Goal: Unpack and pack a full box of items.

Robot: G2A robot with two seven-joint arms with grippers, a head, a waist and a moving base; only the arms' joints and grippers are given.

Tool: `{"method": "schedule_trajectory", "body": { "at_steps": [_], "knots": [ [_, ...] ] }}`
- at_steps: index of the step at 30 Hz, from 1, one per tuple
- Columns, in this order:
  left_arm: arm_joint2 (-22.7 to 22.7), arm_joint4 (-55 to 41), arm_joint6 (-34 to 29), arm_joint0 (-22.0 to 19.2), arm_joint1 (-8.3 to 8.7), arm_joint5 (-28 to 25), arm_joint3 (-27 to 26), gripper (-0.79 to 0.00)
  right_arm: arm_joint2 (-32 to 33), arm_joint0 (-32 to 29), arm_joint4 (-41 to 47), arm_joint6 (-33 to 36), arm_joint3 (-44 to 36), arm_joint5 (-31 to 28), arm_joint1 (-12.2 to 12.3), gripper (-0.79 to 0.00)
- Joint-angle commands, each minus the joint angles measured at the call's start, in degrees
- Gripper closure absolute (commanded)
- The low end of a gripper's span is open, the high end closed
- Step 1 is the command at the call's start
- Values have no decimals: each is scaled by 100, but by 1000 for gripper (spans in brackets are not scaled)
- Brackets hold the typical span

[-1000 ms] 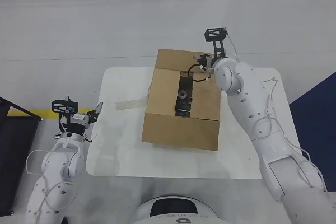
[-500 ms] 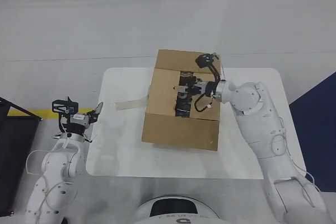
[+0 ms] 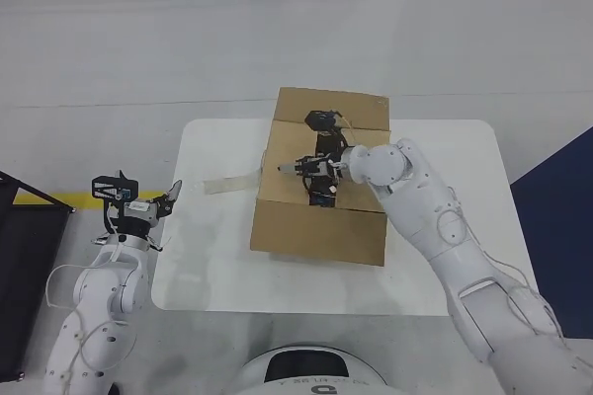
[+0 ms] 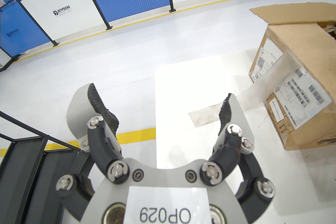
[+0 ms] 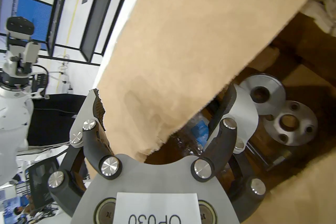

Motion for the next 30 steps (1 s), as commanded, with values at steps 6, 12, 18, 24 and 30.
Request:
{"method": "schedule_trajectory", "body": {
  "at_steps": [6, 12, 18, 24, 30],
  "knots": [
    [0, 0, 0, 0, 0, 0, 0, -785, 215, 121, 1102, 202, 33, -710, -10, -785],
    [-33, -100, 45, -14, -8, 12, 3, -785, 13, 65, 1153, 367, -643, -723, -32, -785],
    [-421, -1089, 193, 33, -38, -102, -18, -785, -569, 100, 131, -216, -1379, -576, -129, -785],
    [-770, -1701, 74, 125, -36, -438, -51, -785, -1533, 418, -604, -704, -1080, -520, -428, -785],
    [-917, -1998, 18, 171, -47, -585, -128, -785, -2327, 896, -570, -576, -118, -524, -852, -785]
  ]
}}
